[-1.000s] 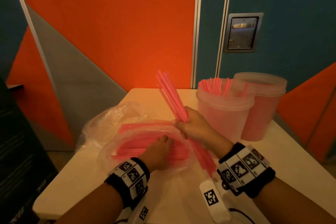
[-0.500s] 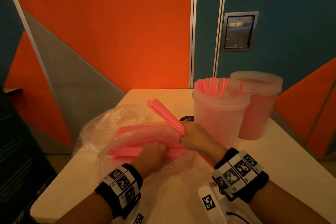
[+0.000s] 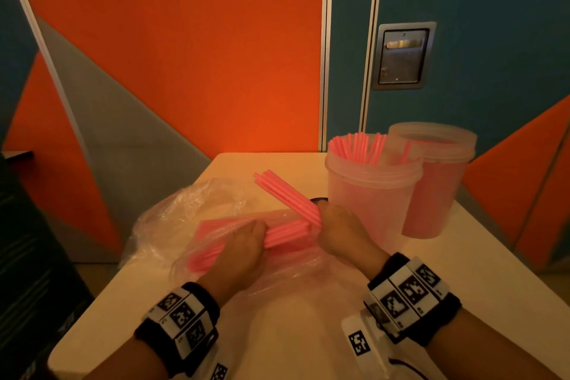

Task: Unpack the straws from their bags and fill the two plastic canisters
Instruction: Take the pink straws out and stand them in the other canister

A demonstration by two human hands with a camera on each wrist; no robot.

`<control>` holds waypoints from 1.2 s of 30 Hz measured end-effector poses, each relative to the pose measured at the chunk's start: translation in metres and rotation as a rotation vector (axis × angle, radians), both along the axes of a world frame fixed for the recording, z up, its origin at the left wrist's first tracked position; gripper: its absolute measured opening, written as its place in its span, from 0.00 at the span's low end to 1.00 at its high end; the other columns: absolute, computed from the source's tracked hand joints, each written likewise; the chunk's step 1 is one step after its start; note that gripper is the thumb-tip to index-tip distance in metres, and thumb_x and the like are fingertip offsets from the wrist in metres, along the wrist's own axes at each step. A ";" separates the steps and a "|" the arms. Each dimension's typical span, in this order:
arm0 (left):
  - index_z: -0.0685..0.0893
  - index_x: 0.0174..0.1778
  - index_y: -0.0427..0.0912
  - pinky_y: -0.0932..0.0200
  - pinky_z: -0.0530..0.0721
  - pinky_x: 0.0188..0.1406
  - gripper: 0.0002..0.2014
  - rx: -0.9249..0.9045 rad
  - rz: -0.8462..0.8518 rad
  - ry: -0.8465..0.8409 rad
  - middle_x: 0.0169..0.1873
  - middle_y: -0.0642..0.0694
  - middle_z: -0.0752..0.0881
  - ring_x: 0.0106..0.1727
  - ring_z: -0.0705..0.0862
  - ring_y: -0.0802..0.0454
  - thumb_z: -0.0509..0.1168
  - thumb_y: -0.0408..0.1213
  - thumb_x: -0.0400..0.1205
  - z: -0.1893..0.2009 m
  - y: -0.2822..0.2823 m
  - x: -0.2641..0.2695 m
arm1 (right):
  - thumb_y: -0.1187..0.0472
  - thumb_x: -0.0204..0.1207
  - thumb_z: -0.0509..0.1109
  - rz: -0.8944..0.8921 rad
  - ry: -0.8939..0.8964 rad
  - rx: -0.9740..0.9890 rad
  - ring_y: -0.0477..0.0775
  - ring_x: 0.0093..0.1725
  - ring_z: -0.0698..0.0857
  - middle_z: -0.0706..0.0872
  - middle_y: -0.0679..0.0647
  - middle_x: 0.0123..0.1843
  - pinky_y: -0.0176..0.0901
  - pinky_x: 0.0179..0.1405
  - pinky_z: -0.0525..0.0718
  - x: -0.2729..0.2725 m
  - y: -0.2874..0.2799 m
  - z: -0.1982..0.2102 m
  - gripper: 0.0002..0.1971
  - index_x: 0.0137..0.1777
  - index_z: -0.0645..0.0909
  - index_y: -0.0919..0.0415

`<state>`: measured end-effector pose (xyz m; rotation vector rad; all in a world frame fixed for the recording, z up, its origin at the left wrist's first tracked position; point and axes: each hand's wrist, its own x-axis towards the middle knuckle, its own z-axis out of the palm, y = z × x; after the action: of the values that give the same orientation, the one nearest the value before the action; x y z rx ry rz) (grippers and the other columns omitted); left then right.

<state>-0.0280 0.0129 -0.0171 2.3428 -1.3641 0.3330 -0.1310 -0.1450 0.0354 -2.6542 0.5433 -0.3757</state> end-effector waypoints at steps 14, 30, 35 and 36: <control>0.76 0.45 0.53 0.59 0.76 0.35 0.07 -0.884 -0.114 0.409 0.34 0.52 0.77 0.33 0.75 0.55 0.60 0.34 0.83 0.102 -0.022 -0.033 | 0.65 0.77 0.69 0.244 -0.647 0.742 0.45 0.31 0.80 0.80 0.50 0.39 0.32 0.29 0.80 -0.016 0.015 0.034 0.10 0.57 0.76 0.63; 0.86 0.36 0.45 0.66 0.85 0.33 0.14 -0.944 -0.157 1.098 0.29 0.53 0.89 0.35 0.88 0.58 0.76 0.21 0.66 0.065 -0.087 -0.094 | 0.57 0.73 0.61 0.317 -0.670 0.620 0.30 0.55 0.80 0.81 0.51 0.55 0.21 0.55 0.76 -0.034 0.010 -0.010 0.15 0.61 0.71 0.53; 0.86 0.49 0.37 0.56 0.87 0.36 0.19 -0.962 -0.035 1.157 0.39 0.38 0.89 0.40 0.89 0.46 0.73 0.34 0.61 0.059 -0.101 -0.101 | 0.70 0.65 0.69 0.363 -0.437 0.629 0.40 0.65 0.76 0.75 0.52 0.65 0.22 0.57 0.76 -0.057 -0.003 -0.012 0.32 0.66 0.63 0.47; 0.85 0.52 0.36 0.55 0.88 0.37 0.24 -0.953 -0.032 1.148 0.42 0.36 0.89 0.42 0.90 0.45 0.72 0.37 0.59 0.059 -0.104 -0.102 | 0.69 0.63 0.71 0.342 -0.478 0.624 0.39 0.63 0.79 0.77 0.52 0.63 0.23 0.55 0.78 -0.058 -0.004 -0.012 0.31 0.63 0.66 0.43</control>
<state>-0.1298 -0.0906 0.0415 1.2656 -0.4616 -0.3079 -0.1888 -0.1488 0.0232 -1.9135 0.0316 -0.5955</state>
